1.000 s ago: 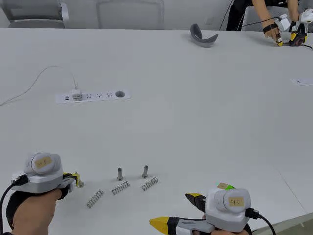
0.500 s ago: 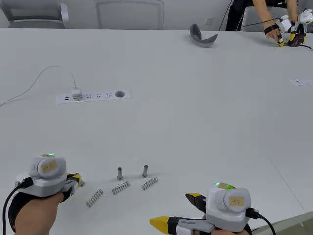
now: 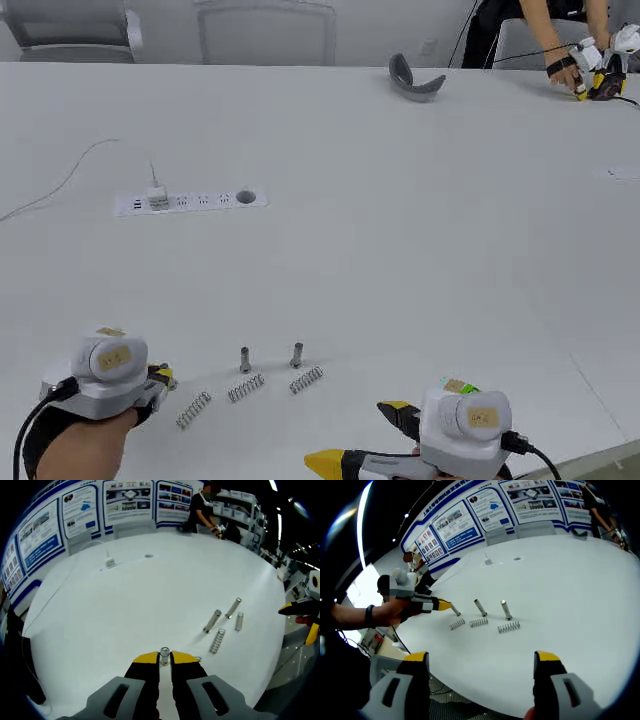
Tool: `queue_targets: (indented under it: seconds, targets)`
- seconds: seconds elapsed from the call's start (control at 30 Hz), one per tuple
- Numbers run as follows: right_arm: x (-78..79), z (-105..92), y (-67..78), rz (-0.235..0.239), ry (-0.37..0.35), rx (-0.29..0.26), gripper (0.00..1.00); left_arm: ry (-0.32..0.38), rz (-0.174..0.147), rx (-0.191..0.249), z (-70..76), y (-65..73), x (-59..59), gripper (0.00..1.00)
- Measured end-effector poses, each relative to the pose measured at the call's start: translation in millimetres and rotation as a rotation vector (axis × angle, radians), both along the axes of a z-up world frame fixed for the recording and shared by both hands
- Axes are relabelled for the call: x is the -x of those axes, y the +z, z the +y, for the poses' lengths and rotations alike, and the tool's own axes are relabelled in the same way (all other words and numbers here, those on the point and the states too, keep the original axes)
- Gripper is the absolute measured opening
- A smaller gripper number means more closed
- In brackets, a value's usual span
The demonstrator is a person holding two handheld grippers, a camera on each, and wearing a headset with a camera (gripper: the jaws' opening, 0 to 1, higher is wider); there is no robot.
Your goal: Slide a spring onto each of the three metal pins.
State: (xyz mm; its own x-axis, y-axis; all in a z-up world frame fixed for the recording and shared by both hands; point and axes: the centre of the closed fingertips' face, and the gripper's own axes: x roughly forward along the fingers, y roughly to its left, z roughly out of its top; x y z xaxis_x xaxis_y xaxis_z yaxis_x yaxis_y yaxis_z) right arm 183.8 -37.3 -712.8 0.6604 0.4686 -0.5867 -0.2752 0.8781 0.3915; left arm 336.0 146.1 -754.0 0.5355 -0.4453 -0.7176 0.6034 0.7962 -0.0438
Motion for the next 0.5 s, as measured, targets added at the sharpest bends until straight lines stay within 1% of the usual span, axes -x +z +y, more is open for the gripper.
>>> queue_targets:
  seconds: [0.17,0.27,0.5]
  targets:
    - [0.6,0.0,-0.6,0.003,0.001,0.002,0.87,-0.004,-0.008,-0.001,-4.3,-0.8,0.6,0.08]
    - [0.8,-0.9,-1.0,0.004,0.002,0.004,0.87,-0.034,-0.025,-0.021,-6.6,-0.8,0.9,0.08]
    - [0.3,-0.9,-0.6,0.002,0.002,0.002,0.87,-0.02,-0.024,-0.02,-3.6,-1.8,-0.2,0.08]
